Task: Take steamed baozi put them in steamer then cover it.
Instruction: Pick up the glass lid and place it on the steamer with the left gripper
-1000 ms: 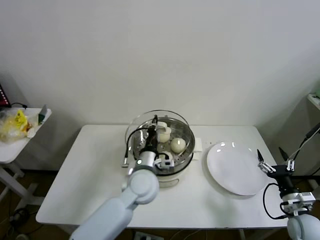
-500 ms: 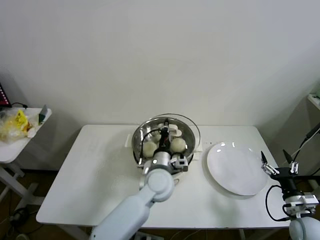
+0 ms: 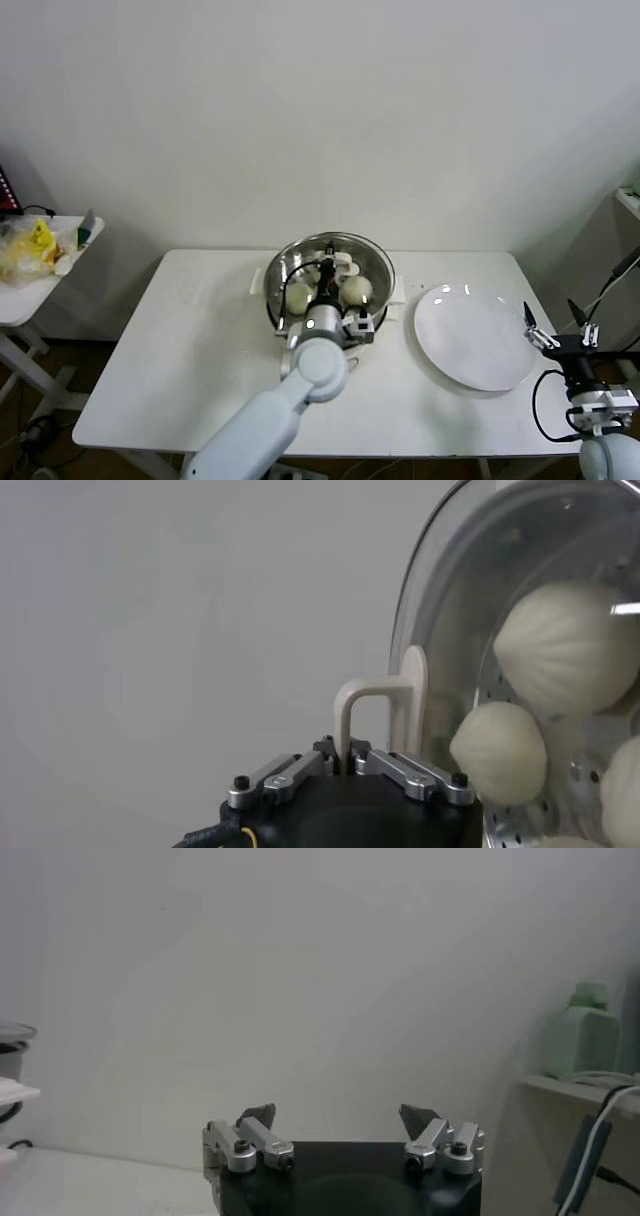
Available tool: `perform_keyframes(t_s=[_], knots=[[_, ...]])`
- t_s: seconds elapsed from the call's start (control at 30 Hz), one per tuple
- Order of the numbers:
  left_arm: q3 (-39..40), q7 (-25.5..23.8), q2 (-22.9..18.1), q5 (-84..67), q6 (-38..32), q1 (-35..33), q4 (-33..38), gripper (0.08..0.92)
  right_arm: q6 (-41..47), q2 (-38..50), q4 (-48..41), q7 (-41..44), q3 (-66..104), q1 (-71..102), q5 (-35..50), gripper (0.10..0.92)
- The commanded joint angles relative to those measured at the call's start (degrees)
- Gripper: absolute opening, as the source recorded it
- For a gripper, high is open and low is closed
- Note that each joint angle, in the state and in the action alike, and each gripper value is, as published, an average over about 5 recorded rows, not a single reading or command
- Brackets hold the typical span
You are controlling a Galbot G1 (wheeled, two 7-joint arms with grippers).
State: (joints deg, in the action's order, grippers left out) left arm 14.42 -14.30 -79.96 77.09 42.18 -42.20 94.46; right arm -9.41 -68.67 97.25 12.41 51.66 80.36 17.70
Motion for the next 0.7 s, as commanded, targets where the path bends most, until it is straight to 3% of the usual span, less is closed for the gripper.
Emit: perform_keyframes(t_s=[0.03,0.7], knots=[[-0.2,-0.1,0.0,0.8,2.8,-0.3,-0.8,0.152,0.0,-0.1,-0.1,0.0,0.0,-0.1,-0.2,0.823],[-0.9,0.2,1.0,-0.5,2.8,-0.8,-1.1,0.152,-0.1,0.0,-0.3,0.5,0.1,-0.2,-0.5,0.823]])
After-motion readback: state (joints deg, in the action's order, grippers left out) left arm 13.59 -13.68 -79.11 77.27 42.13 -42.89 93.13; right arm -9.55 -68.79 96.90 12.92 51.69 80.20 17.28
